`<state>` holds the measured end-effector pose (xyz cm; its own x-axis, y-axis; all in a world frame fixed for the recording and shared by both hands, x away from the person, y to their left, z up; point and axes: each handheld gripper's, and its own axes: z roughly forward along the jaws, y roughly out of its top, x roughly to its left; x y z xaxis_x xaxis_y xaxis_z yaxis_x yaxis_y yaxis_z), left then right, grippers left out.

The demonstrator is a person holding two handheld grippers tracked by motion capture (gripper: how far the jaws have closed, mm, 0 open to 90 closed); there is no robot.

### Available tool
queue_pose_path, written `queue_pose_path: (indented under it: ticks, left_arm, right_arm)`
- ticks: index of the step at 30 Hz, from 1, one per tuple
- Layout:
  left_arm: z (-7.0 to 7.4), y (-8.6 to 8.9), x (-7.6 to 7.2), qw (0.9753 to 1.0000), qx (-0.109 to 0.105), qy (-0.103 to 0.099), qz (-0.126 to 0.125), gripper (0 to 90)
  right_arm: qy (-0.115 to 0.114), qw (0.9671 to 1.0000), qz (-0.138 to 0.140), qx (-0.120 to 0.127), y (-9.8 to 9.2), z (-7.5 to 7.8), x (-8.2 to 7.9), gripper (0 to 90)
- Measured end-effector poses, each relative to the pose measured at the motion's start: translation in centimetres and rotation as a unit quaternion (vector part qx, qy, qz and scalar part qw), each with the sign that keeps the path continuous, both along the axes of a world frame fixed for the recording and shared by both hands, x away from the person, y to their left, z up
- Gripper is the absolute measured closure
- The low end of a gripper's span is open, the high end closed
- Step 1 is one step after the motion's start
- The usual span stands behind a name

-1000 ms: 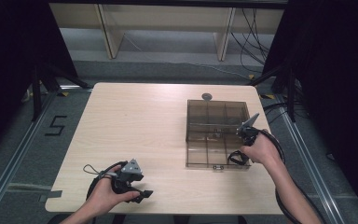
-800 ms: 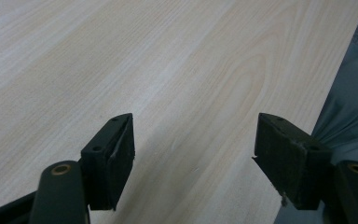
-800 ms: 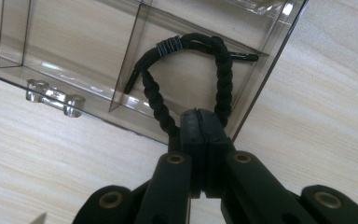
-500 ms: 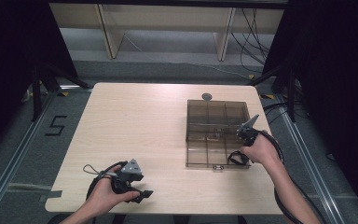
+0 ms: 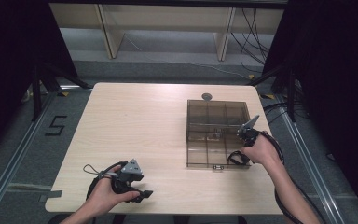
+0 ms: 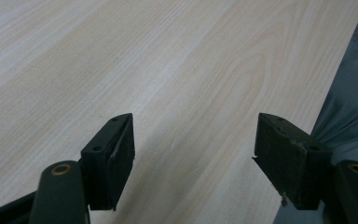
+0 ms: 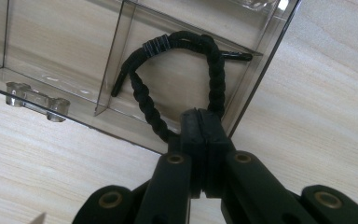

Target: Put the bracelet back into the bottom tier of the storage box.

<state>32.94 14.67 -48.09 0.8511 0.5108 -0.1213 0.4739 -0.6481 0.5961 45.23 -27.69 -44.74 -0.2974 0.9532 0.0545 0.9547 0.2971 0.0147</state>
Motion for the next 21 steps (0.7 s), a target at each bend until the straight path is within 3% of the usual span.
queue_pose_path:
  ticks: [4, 5, 8, 10, 11, 12, 14, 15, 18, 19, 21]
  left_arm:
    - [-0.04, -0.07, -0.07, 1.0000, -0.007, 0.000, 0.006, 28.7]
    - [0.03, 0.05, 0.04, 1.0000, 0.003, -0.001, -0.002, 28.8]
    - [0.03, 0.06, 0.05, 1.0000, 0.004, -0.001, -0.003, 28.8]
    - [-0.06, -0.09, -0.08, 0.9999, -0.008, 0.002, 0.007, 28.8]
    - [0.03, 0.04, 0.03, 1.0000, 0.002, 0.000, -0.002, 28.8]
    - [0.03, 0.07, 0.05, 1.0000, 0.004, -0.001, -0.003, 28.8]
    - [0.04, 0.08, 0.08, 1.0000, 0.004, 0.000, -0.004, 28.8]
    - [0.03, 0.06, 0.05, 1.0000, 0.003, -0.001, -0.002, 28.8]
    - [0.03, 0.05, 0.05, 1.0000, 0.004, -0.001, -0.003, 28.8]
    - [0.03, 0.06, 0.06, 1.0000, 0.004, -0.001, -0.004, 28.8]
    - [0.03, 0.06, 0.06, 1.0000, 0.004, -0.001, -0.003, 28.8]
  right_arm:
    - [0.003, 1.0000, 0.006, 0.002, -0.08, -0.15, 0.02, 90.0]
    - [0.003, 1.0000, 0.006, 0.003, -0.08, -0.16, 0.02, 90.0]
    - [-0.004, 0.9999, 0.012, 0.003, -0.19, -0.31, 0.02, 90.0]
    - [0.003, 1.0000, 0.007, 0.005, -0.10, -0.11, 0.04, 90.0]
    - [0.003, 1.0000, 0.004, 0.004, -0.07, -0.10, 0.04, 90.0]
    - [-0.010, 1.0000, 0.000, 0.002, 0.01, -0.17, -0.06, 90.0]
    - [-0.001, 1.0000, 0.004, 0.002, -0.06, 0.07, 0.01, 89.9]
    - [-0.012, 0.9999, 0.004, 0.002, -0.07, 0.04, -0.06, 89.8]
    - [-0.007, 1.0000, 0.005, 0.003, -0.10, 0.32, -0.08, 89.7]
    - [-0.014, 0.9999, -0.007, -0.001, 0.09, 0.25, -0.20, 89.6]
    - [-0.020, 0.9998, 0.001, 0.000, -0.05, 0.30, -0.21, 89.4]
